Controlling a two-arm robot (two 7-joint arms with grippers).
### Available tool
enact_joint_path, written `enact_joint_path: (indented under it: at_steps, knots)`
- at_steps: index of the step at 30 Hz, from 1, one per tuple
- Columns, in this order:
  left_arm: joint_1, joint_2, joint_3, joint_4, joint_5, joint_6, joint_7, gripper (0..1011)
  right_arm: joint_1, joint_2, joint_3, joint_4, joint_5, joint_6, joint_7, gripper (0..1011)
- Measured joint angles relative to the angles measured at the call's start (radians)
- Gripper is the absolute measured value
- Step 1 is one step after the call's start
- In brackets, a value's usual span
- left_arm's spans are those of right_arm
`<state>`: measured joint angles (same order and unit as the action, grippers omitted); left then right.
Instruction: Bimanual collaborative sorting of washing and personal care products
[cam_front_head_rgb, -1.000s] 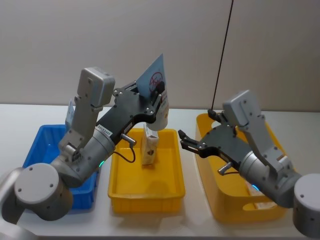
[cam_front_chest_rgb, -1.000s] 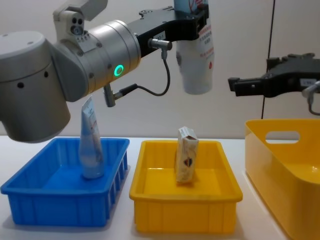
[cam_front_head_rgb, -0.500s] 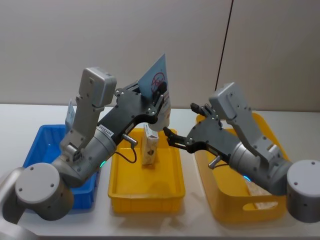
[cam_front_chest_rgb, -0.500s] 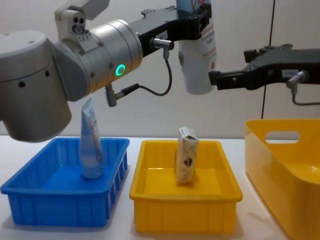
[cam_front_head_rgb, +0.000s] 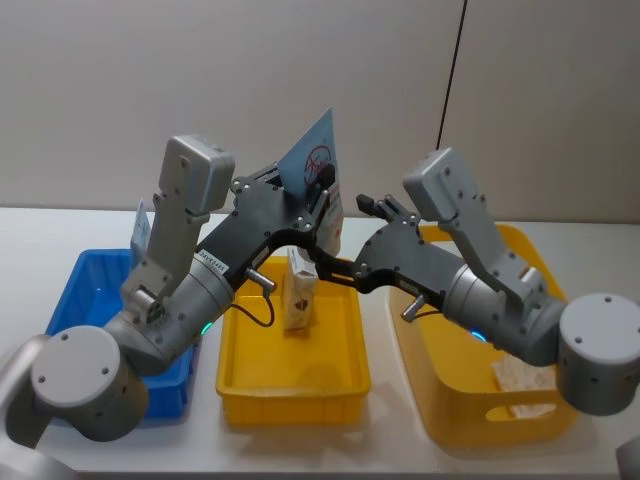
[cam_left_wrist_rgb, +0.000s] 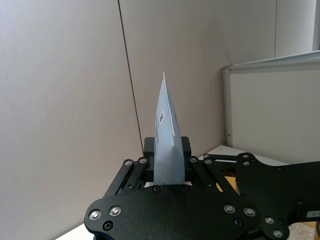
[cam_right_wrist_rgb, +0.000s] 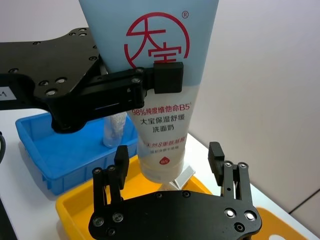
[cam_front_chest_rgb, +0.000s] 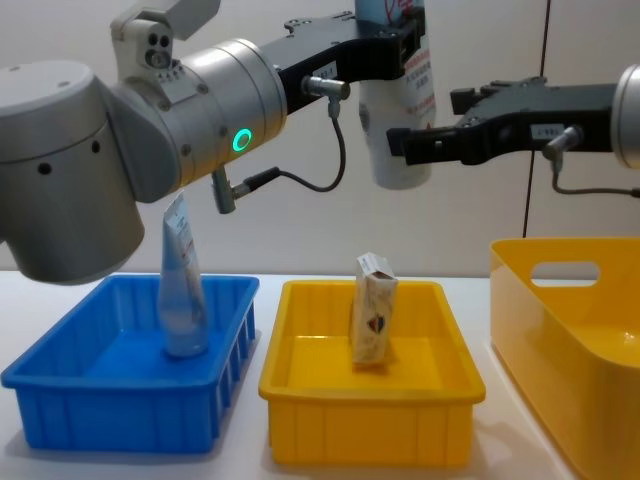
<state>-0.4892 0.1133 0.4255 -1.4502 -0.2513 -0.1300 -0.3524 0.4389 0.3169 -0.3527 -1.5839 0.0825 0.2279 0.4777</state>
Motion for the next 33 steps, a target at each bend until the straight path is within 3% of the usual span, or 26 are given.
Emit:
enact_joint_path:
  at_steps: [6,13,19,26,33]
  knots:
    - [0.000,0.000,0.000,0.000,0.000,0.000,-0.001,254,0.029,-0.006,-0.007,0.039,0.016,-0.023,0.021,872]
    - [0.000,0.000,0.000,0.000,0.000,0.000,-0.001,265,0.057,-0.013,-0.015,0.077,0.032,-0.047,0.038,622]
    - [0.000,0.000,0.000,0.000,0.000,0.000,-0.001,465,0.068,-0.016,-0.019,0.095,0.042,-0.057,0.042,478]
    - [0.000,0.000,0.000,0.000,0.000,0.000,-0.001,665,0.066,-0.016,-0.017,0.097,0.048,-0.056,0.025,244]
    - [0.000,0.000,0.000,0.000,0.000,0.000,-0.001,892,0.041,-0.012,0.006,0.074,0.052,-0.038,-0.026,149]
